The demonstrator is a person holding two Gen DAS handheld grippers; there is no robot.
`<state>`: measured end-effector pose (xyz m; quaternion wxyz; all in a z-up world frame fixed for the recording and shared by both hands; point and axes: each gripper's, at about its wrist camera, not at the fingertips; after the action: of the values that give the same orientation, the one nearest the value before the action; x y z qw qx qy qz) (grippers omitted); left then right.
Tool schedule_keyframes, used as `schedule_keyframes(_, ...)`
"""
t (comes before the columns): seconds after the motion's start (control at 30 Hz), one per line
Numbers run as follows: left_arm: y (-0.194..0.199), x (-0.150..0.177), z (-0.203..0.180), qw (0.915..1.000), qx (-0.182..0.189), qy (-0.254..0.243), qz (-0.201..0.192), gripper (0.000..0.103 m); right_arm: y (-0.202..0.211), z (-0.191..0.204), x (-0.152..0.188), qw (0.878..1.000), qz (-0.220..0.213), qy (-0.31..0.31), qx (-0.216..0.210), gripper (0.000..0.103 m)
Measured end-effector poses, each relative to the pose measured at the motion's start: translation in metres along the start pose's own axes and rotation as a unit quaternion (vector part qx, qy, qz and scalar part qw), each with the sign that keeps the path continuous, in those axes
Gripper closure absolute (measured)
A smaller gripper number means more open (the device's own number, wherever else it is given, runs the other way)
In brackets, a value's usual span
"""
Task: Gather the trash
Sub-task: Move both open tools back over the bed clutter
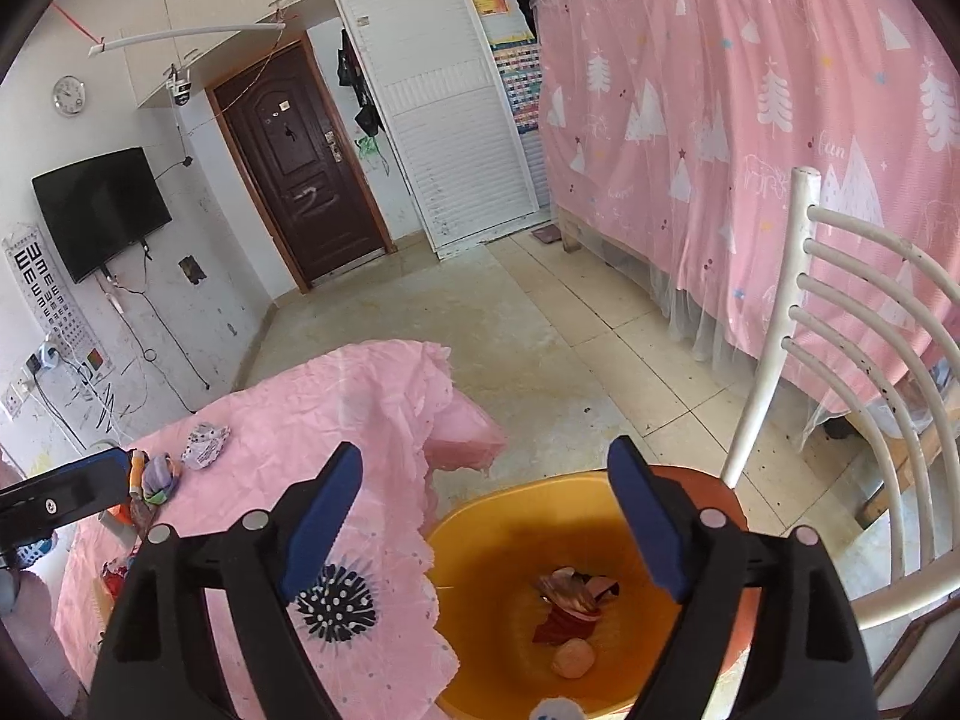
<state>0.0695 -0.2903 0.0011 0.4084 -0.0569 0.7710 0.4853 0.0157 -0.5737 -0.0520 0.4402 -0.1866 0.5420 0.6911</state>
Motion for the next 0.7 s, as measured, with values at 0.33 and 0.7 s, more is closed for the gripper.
schedule_keyframes(0.33,0.026,0.014,0.033,0.9996,-0.010,0.023,-0.014,0.039,0.001,0.054,0.006,0.999,0.008,0.039,-0.032,0.029)
schedule_keyframes(0.7,0.069,0.034,0.083,0.9966,-0.046,0.053,-0.043,0.035,-0.004,0.120,0.024,0.992,0.032,0.089,-0.085,0.028)
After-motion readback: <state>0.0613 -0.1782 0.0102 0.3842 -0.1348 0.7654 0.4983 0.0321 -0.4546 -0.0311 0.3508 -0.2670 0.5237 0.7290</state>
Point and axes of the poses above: each gripper's, at about its wrist camera, not at the fingertips, and y roughly against the way its jaws point, z to its left, x to its underside, and after that the axes turned 5 degrees about -y, right-handed
